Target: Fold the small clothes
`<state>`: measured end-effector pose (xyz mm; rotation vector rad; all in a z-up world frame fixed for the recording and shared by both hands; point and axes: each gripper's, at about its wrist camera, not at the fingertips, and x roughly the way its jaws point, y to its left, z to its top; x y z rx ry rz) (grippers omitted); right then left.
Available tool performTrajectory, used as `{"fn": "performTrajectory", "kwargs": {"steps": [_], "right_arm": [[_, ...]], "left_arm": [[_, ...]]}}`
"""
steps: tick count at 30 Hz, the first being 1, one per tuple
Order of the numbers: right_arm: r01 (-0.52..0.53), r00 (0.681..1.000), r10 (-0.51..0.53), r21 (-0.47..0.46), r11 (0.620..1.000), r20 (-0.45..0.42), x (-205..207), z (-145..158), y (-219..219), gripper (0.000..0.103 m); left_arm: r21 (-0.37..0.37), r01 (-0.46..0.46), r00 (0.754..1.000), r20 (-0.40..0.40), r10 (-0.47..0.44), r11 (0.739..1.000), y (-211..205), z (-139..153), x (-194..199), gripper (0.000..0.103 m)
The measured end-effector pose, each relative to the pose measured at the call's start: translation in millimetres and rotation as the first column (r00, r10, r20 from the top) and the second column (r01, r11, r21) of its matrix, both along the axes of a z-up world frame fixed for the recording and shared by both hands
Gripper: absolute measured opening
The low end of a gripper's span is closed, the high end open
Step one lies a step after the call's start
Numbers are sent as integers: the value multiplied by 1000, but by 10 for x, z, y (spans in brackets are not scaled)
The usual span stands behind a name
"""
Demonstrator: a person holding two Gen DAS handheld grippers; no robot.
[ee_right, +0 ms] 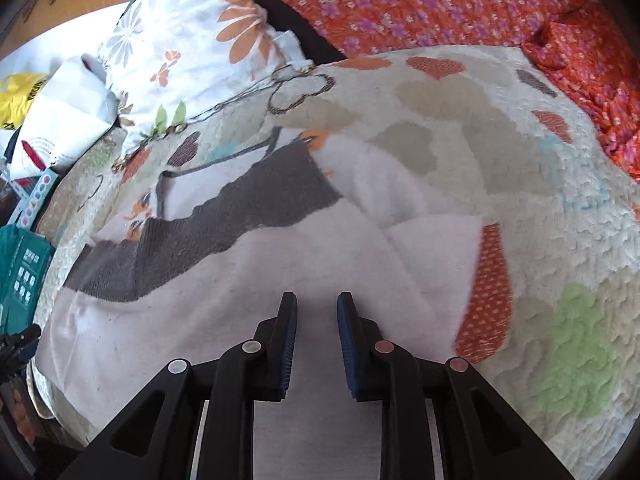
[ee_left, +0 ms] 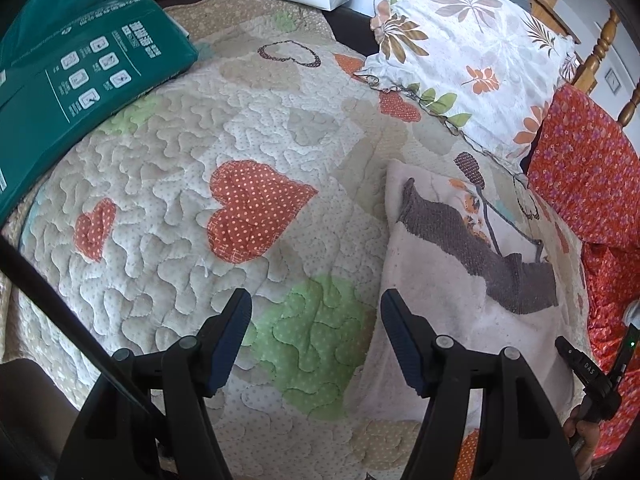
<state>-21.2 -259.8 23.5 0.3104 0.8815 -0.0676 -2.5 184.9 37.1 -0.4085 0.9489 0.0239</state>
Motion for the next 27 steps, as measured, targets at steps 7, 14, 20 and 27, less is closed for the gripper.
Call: {"fn": "performTrajectory", "kwargs": {"steps": [7,14,20,27], "right_arm": [[71,996,-69,-27,997,54,-132,204,-87,24],[37,999,-38,-78,996,-13,-112,6,-140,24],[12,999,-6,-119,993,51,-147,343,146,25],[-276,958,277,-29,961,79,55,521,1094,27]], "left_arm": [[27,5,1000,4,-6,1000,-46,4,6,66],[30,12,1000,8,-13,999,-59,14,6,66],[24,-22,1000,-17,22,999,-17,-5,-2,66],[35,-92,996,3,92,995,161,70,-82,66]]}}
